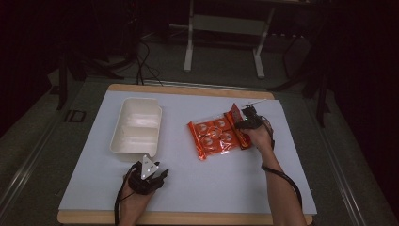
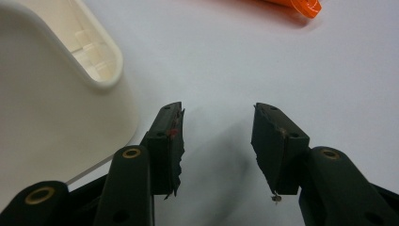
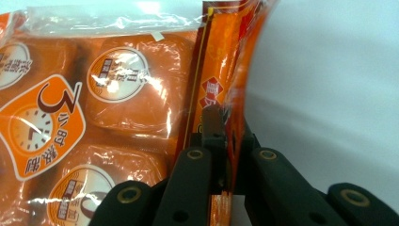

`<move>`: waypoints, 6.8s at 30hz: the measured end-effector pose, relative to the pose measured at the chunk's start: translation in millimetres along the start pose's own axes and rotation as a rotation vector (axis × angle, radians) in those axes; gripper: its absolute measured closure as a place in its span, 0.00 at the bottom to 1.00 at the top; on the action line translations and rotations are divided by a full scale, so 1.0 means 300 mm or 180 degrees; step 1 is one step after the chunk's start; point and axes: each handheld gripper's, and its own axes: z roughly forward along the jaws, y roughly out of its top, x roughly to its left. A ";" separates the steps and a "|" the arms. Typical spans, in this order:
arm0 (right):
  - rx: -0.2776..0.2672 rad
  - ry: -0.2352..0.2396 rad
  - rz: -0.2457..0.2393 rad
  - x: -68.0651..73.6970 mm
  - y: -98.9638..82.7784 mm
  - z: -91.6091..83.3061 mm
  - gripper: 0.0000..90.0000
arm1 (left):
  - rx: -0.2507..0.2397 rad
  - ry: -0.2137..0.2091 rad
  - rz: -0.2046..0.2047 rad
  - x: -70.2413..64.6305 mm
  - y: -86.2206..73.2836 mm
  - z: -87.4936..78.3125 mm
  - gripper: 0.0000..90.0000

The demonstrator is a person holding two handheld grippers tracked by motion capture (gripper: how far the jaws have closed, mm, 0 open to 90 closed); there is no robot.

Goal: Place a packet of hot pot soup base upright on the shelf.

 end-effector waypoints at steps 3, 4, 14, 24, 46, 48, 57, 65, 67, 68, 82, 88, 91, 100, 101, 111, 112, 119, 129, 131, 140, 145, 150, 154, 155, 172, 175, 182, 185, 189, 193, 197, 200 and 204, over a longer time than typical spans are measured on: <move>-0.0055 -0.0050 -0.0108 0.025 0.005 -0.024 1.00 | -0.0003 -0.0001 -0.0005 0.000 0.000 0.000 0.60; -0.0055 -0.0050 -0.0108 0.025 0.005 -0.024 1.00 | -0.0003 -0.0001 -0.0005 0.000 0.000 0.000 0.60; -0.0243 -0.0040 -0.0164 0.083 0.023 -0.129 1.00 | -0.0001 0.0004 -0.0001 0.000 0.000 0.000 0.60; -0.0414 -0.0002 -0.0444 0.170 0.063 -0.235 1.00 | -0.0009 0.0011 -0.0004 -0.001 0.000 -0.001 0.60; -0.0646 0.0335 -0.1110 0.526 0.154 -0.369 1.00 | -0.0026 0.0001 -0.0019 0.002 -0.001 -0.003 0.60; -0.0655 0.0349 -0.1149 0.544 0.154 -0.370 1.00 | -0.0026 0.0000 -0.0020 0.002 -0.001 -0.003 0.60; -0.0739 0.0421 -0.1262 0.606 0.158 -0.384 1.00 | -0.0026 -0.0001 -0.0024 0.002 -0.001 -0.003 0.60; -0.0802 0.0444 -0.1340 0.645 0.162 -0.399 1.00 | -0.0029 -0.0003 -0.0027 0.003 -0.001 -0.004 0.60; -0.0849 0.0450 -0.1366 0.651 0.164 -0.405 1.00 | -0.0032 -0.0005 -0.0031 0.003 -0.001 -0.003 0.60; -0.0849 0.0450 -0.1366 0.651 0.164 -0.405 1.00 | -0.0031 -0.0007 -0.0031 0.003 -0.001 -0.003 0.60; -0.1068 0.0378 -0.1479 0.702 0.189 -0.431 1.00 | -0.0034 -0.0011 -0.0039 0.003 -0.001 -0.004 0.60; -0.1170 0.0388 -0.1503 0.721 0.200 -0.442 1.00 | -0.0035 -0.0009 -0.0036 0.003 -0.001 -0.004 0.60; -0.1210 0.0395 -0.1518 0.730 0.204 -0.444 1.00 | -0.0034 -0.0013 -0.0039 0.004 -0.001 -0.005 0.60; -0.1316 0.0371 -0.1548 0.758 0.226 -0.451 1.00 | -0.0045 -0.0017 -0.0046 0.004 -0.001 -0.005 0.60; -0.1326 0.0370 -0.1538 0.760 0.228 -0.453 1.00 | -0.0044 -0.0019 -0.0047 0.004 -0.001 -0.005 0.60; -0.1457 0.0374 -0.1550 0.784 0.254 -0.467 1.00 | -0.0042 -0.0019 -0.0045 0.004 -0.001 -0.004 0.60; -0.1474 0.0381 -0.1550 0.787 0.256 -0.467 1.00 | -0.0042 -0.0017 -0.0043 0.004 -0.001 -0.004 0.60; -0.1535 0.0400 -0.1560 0.819 0.278 -0.465 1.00 | -0.0048 -0.0024 -0.0052 0.004 -0.001 -0.004 0.60; -0.1631 0.0478 -0.1555 0.862 0.311 -0.440 1.00 | -0.0051 -0.0032 -0.0074 0.006 -0.002 -0.005 0.60; -0.1652 0.0495 -0.1540 0.867 0.316 -0.436 1.00 | -0.0051 -0.0034 -0.0079 0.006 -0.001 -0.004 0.60; -0.1730 0.0541 -0.1502 0.884 0.332 -0.413 1.00 | -0.0061 -0.0034 -0.0082 0.006 -0.002 -0.005 0.60; -0.1766 0.0554 -0.1485 0.899 0.341 -0.401 1.00 | -0.0064 -0.0044 -0.0087 0.005 -0.002 -0.005 0.60; -0.1777 0.0588 -0.1464 0.923 0.357 -0.387 1.00 | -0.0060 -0.0046 -0.0091 0.006 -0.002 -0.005 0.60; -0.1792 0.0601 -0.1456 0.939 0.369 -0.371 1.00 | -0.0061 -0.0049 -0.0090 0.007 -0.001 -0.006 0.60; -0.1792 0.0601 -0.1456 0.939 0.369 -0.371 1.00 | -0.0061 -0.0049 -0.0090 0.007 -0.001 -0.006 0.60; -0.1585 0.0614 -0.1390 0.998 0.438 -0.288 1.00 | -0.0067 -0.0065 -0.0102 0.007 -0.001 -0.006 0.60; -0.1557 0.0642 -0.1373 1.001 0.443 -0.278 1.00 | -0.0068 -0.0065 -0.0103 0.008 -0.001 -0.007 0.60; -0.1426 0.0735 -0.1280 1.018 0.477 -0.263 1.00 | -0.0079 -0.0078 -0.0122 0.009 -0.002 -0.007 0.60; -0.1453 0.0755 -0.1262 1.027 0.479 -0.262 1.00 | -0.0081 -0.0082 -0.0125 0.009 -0.002 -0.007 0.60; -0.1390 0.0815 -0.1208 1.036 0.479 -0.249 1.00 | -0.0083 -0.0083 -0.0127 0.010 -0.002 -0.007 0.60; -0.1347 0.0860 -0.1123 1.036 0.483 -0.238 1.00 | -0.0087 -0.0084 -0.0133 0.010 -0.002 -0.007 0.60; -0.1296 0.0691 -0.1270 1.051 0.496 -0.247 1.00 | -0.0097 -0.0086 -0.0151 0.011 -0.002 -0.007 0.60; -0.1284 0.0696 -0.1313 1.049 0.497 -0.258 1.00 | -0.0100 -0.0086 -0.0153 0.011 -0.002 -0.008 0.60; -0.1209 0.0670 -0.1466 1.047 0.485 -0.264 1.00 | -0.0097 -0.0087 -0.0149 0.010 -0.002 -0.008 0.60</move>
